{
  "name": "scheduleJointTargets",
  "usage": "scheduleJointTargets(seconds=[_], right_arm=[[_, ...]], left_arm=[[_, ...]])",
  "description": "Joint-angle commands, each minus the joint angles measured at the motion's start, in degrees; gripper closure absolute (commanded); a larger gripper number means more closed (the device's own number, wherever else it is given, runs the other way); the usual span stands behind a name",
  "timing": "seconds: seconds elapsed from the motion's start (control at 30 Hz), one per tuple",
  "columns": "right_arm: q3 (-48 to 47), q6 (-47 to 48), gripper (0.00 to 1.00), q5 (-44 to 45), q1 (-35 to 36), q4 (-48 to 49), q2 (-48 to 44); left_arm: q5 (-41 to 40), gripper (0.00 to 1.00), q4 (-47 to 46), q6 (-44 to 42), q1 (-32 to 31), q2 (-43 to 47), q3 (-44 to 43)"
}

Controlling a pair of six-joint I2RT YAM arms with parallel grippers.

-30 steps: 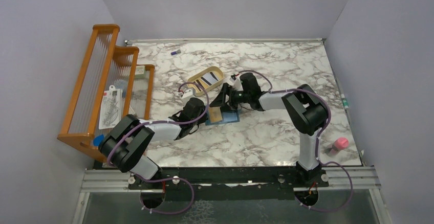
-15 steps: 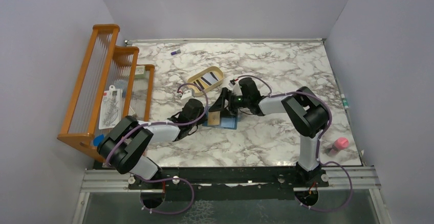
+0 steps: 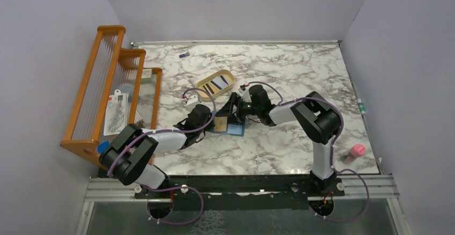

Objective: Take the credit cards out of the card holder

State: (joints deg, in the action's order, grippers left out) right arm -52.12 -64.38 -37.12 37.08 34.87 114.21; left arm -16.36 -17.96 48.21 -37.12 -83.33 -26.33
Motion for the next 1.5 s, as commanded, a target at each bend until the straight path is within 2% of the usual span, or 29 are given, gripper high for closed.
scheduleJointTargets(seconds=[0.0,0.33,0.67,1.0,1.23,1.47], right_arm=[[-0.06,-1.33,0.23,-1.64,3.04,6.51,-3.60],[0.50,4.95,0.23,-0.29,3.05,-1.97,-10.22],[1.79,3.46,0.23,-0.40,3.03,0.84,-5.30],[-0.15,9.77,0.23,2.79,3.05,-12.09,-4.86],[1.42,10.27,0.34,3.16,2.94,-12.76,-6.12],[3.28,9.60,0.39,2.83,1.92,-10.66,-9.10]], left_arm=[[5.56,1.00,-0.24,1.71,-1.32,0.19,1.26],[5.40,1.00,-0.53,1.87,-1.28,0.24,2.04],[5.32,1.00,-0.77,1.85,-1.25,0.66,2.45],[5.42,1.00,-0.83,2.09,-1.29,0.53,2.77],[5.33,1.00,-0.78,1.96,-1.26,0.70,3.02],[5.38,1.00,-0.78,2.02,-1.28,0.62,3.12]])
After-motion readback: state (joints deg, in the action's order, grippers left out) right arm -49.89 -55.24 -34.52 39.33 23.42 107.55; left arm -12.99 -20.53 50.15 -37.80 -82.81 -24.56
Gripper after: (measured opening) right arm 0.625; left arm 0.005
